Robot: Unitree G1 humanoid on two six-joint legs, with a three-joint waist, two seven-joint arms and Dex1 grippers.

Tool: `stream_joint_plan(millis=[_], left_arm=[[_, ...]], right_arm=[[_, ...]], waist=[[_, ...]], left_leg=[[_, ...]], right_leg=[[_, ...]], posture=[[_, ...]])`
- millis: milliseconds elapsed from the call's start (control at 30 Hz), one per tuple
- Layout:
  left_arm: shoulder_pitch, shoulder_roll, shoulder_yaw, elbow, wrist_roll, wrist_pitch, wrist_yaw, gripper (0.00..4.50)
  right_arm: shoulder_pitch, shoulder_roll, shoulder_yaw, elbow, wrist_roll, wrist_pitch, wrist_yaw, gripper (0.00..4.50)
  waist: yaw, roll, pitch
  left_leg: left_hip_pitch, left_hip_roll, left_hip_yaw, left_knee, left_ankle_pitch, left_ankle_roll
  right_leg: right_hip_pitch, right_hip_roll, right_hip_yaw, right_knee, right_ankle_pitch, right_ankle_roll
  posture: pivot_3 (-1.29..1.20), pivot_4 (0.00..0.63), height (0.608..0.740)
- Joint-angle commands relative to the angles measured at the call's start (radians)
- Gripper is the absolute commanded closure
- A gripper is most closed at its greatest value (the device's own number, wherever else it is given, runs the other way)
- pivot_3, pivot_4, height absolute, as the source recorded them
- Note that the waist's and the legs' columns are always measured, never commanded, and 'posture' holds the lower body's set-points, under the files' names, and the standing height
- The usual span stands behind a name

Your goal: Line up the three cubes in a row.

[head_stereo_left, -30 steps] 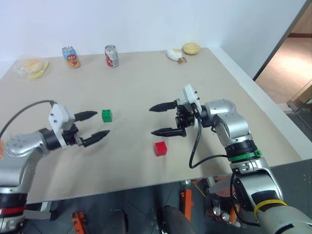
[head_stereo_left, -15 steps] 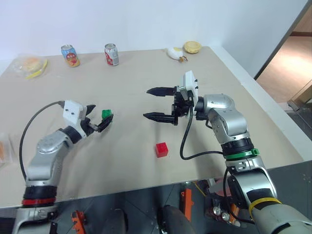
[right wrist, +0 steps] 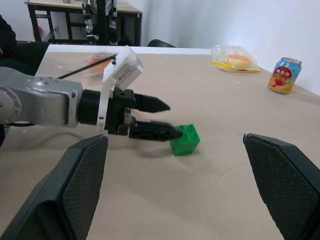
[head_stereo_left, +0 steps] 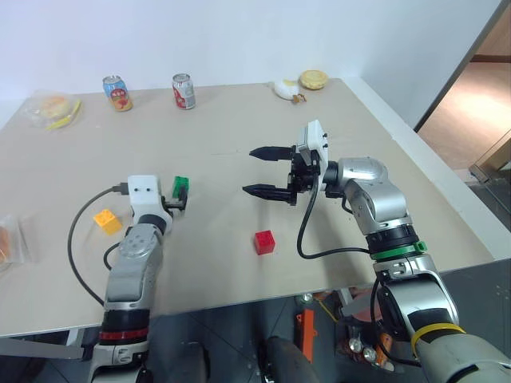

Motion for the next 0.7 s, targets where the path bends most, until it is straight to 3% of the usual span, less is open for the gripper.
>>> stream_joint_plan(millis=[33,700], left_arm=[[-0.026,-0.018,-0.017,-0.01,0.021,-0.02,0.022,0.0],[0.026,0.018,0.045,-0.061,0.021,0.016,0.043,0.0]], right_arm=[[-0.037,0.006,-0.02,-0.01,0.012,-0.012,0.003,0.02],[-0.035,0.006,-0.03,0.012,0.007,-0.037,-0.008,0.02]], waist=[[0.0,0.0,0.0],[0.0,0.0,0.0]], left_leg=[[0.0,0.0,0.0,0.0,0.0,0.0],[0.0,0.0,0.0,0.0,0.0,0.0]], right_leg=[[0.0,0.0,0.0,0.0,0.0,0.0],[0.0,0.0,0.001,0.0,0.0,0.0]], posture=[[0.0,0.15,0.74],[0.0,0.15,0.74]])
